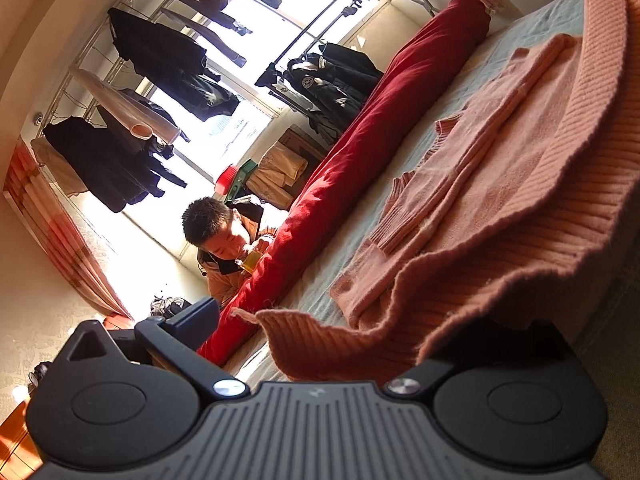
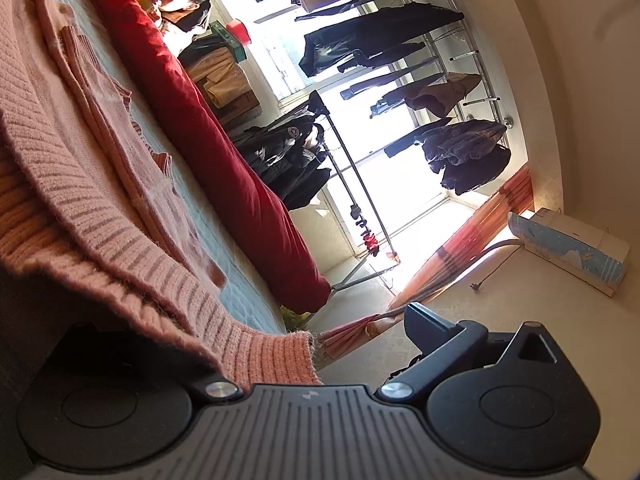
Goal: Fold clothes
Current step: 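Lay the hem over the sweater body and open both grippers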
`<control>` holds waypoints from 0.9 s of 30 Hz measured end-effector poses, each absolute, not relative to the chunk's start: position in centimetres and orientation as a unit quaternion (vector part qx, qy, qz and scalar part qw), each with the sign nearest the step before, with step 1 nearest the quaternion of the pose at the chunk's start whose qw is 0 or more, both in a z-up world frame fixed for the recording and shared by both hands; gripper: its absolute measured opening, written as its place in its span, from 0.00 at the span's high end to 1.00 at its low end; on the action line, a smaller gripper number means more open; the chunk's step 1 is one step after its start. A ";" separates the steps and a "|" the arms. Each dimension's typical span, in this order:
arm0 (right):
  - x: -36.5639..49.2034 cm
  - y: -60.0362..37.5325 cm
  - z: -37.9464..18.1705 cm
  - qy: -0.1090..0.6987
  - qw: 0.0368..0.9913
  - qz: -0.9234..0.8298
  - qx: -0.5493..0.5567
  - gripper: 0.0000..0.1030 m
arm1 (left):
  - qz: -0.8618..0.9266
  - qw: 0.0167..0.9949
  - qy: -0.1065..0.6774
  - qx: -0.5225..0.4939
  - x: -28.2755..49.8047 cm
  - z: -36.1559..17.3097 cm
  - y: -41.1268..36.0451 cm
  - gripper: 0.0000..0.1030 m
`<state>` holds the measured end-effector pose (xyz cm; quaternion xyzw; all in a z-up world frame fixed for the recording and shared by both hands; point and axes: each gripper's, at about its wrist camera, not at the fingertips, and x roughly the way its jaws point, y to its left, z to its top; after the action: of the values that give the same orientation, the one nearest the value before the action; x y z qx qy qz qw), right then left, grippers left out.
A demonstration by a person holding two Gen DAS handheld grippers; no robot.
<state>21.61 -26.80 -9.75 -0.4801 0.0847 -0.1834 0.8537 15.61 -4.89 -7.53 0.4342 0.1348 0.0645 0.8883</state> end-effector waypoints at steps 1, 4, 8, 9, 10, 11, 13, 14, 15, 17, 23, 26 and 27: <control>22.0 -26.8 -9.9 0.086 0.853 -0.183 -0.480 0.00 | 0.065 0.888 0.136 0.434 15.9 -7.6 -4.8 0.00; 22.8 -26.9 -10.2 0.087 0.853 -0.181 -0.481 0.00 | 0.066 0.888 0.137 0.434 16.9 -7.8 -4.6 0.00; 24.0 -26.9 -10.5 0.085 0.850 -0.183 -0.488 0.00 | 0.066 0.886 0.137 0.438 18.0 -8.2 -4.6 0.00; 24.3 -26.9 -10.6 0.085 0.849 -0.184 -0.488 0.00 | 0.066 0.886 0.137 0.438 18.2 -8.3 -4.6 0.00; 24.6 -26.9 -10.6 0.085 0.849 -0.185 -0.488 0.00 | 0.066 0.886 0.137 0.439 18.5 -8.4 -4.6 0.00; 24.8 -27.0 -10.6 0.084 0.849 -0.186 -0.488 0.00 | 0.066 0.886 0.137 0.438 18.7 -8.5 -4.6 0.00; 25.2 -27.1 -10.5 0.086 0.850 -0.184 -0.486 0.00 | 0.066 0.886 0.138 0.438 19.0 -8.6 -4.6 0.00; 25.3 -27.1 -10.6 0.088 0.849 -0.182 -0.488 0.00 | 0.067 0.886 0.138 0.438 19.2 -8.6 -4.5 0.00; 25.4 -27.1 -10.8 0.089 0.848 -0.180 -0.491 0.00 | 0.066 0.886 0.139 0.438 19.3 -8.7 -4.5 0.00; 25.5 -27.0 -11.2 0.091 0.846 -0.175 -0.496 0.00 | 0.065 0.884 0.141 0.440 19.3 -9.0 -4.5 0.00; 24.9 -27.2 -11.6 0.094 0.843 -0.173 -0.501 0.00 | 0.065 0.881 0.152 0.444 18.7 -9.9 -4.4 0.00; 24.6 -27.4 -11.5 0.100 0.842 -0.173 -0.501 0.00 | 0.063 0.880 0.156 0.443 18.4 -9.8 -4.1 0.00; 24.6 -27.5 -11.4 0.102 0.843 -0.170 -0.500 0.00 | 0.061 0.881 0.158 0.441 18.4 -9.7 -4.0 0.00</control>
<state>24.62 -27.49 -11.38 -0.5002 0.1022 -0.1704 0.8428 18.41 -4.01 -9.70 0.4410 0.1582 0.0614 0.8813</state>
